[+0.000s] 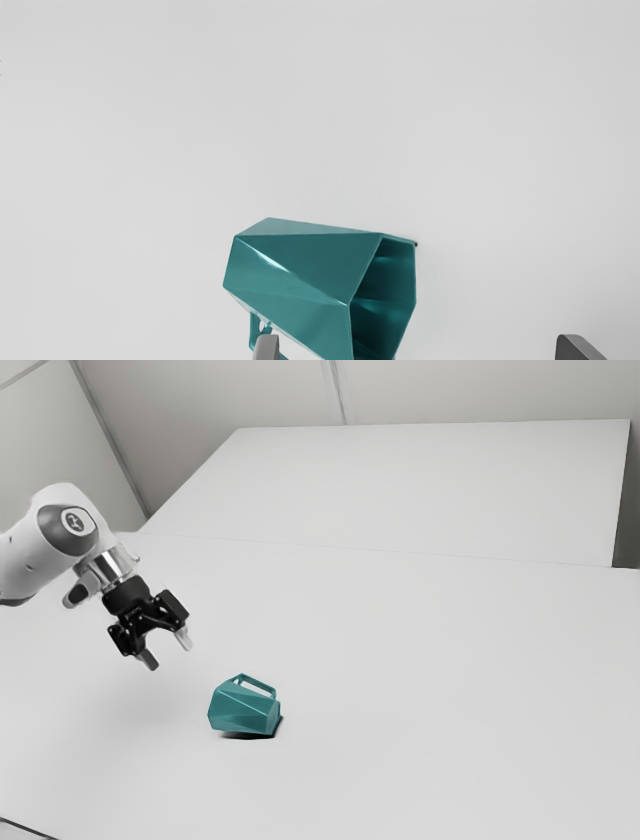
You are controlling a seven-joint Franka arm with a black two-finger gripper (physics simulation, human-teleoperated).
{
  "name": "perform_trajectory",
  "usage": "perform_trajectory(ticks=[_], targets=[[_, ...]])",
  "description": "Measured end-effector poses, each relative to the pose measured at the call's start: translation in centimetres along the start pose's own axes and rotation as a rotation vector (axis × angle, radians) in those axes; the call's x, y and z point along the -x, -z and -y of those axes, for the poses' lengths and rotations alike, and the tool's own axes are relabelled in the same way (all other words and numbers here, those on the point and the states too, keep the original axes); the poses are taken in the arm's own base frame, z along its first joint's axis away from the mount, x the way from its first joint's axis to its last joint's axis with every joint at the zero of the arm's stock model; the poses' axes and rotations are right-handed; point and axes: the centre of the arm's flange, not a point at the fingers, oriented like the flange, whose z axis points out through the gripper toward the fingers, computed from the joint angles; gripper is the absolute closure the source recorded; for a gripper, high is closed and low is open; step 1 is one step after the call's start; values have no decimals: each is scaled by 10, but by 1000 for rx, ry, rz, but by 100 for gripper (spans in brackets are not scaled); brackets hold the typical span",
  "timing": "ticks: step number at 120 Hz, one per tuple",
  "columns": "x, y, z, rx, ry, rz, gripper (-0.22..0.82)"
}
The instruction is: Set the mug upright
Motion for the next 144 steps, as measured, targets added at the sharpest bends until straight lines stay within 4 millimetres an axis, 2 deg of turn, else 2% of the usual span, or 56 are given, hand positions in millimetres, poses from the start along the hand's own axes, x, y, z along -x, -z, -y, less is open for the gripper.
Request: perform_trajectory(ticks=[11,33,40,68,111,119,144], targets=[[13,-21,-8,-35,29,-27,0],[32,-47,-21,-114,85,-38,0],[36,-53,-23,-141,99,-37,0],[42,-97,-19,-268,161,-81,0],[46,-121,-5,-323,175,-98,1],[46,-121,-4,-318,173,-97,8],[47,-121,-2,-278,154,-92,52]])
